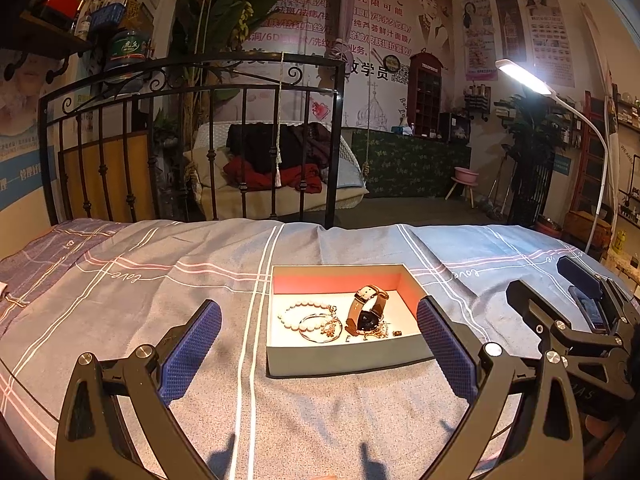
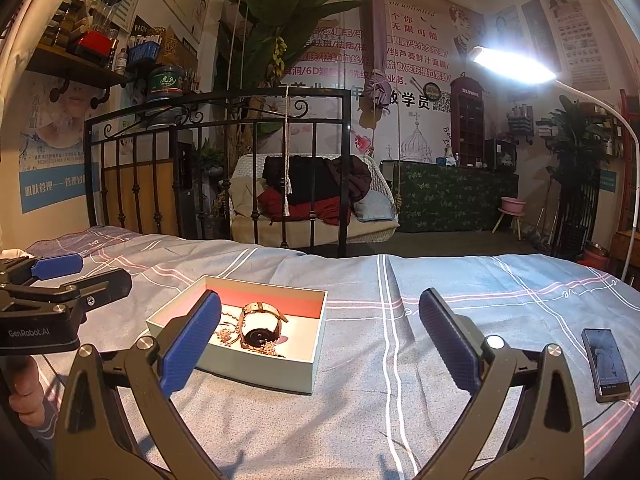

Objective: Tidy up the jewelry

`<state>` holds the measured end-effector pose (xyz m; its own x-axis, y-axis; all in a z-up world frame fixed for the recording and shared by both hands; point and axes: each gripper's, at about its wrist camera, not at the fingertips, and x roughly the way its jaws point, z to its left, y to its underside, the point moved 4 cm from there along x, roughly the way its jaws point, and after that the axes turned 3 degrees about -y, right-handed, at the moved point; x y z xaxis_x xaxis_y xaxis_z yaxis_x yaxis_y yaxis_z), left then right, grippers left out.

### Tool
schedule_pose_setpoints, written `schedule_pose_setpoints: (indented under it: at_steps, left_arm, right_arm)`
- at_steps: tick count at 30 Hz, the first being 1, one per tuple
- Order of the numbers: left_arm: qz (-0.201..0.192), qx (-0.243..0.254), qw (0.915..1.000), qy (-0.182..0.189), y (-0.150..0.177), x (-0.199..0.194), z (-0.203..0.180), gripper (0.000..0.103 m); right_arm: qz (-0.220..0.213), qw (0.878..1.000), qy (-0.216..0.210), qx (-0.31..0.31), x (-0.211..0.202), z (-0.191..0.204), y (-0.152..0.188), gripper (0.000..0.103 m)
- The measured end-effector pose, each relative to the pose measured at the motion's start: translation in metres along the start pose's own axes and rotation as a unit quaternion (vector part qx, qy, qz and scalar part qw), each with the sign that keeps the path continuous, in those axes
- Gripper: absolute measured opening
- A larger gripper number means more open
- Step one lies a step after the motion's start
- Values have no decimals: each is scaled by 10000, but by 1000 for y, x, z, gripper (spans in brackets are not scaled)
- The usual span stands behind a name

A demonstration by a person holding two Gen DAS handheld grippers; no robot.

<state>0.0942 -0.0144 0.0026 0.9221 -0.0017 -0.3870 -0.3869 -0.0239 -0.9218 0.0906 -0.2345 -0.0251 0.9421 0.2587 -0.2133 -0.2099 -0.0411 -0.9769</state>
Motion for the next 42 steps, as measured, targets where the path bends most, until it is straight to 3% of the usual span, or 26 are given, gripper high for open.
schedule_pose_setpoints:
  at_steps: [42]
  left_arm:
    - [193, 7, 9998, -30, 6, 11, 1, 96]
  right_arm:
    - [58, 9999, -91, -32, 3, 5, 4, 97]
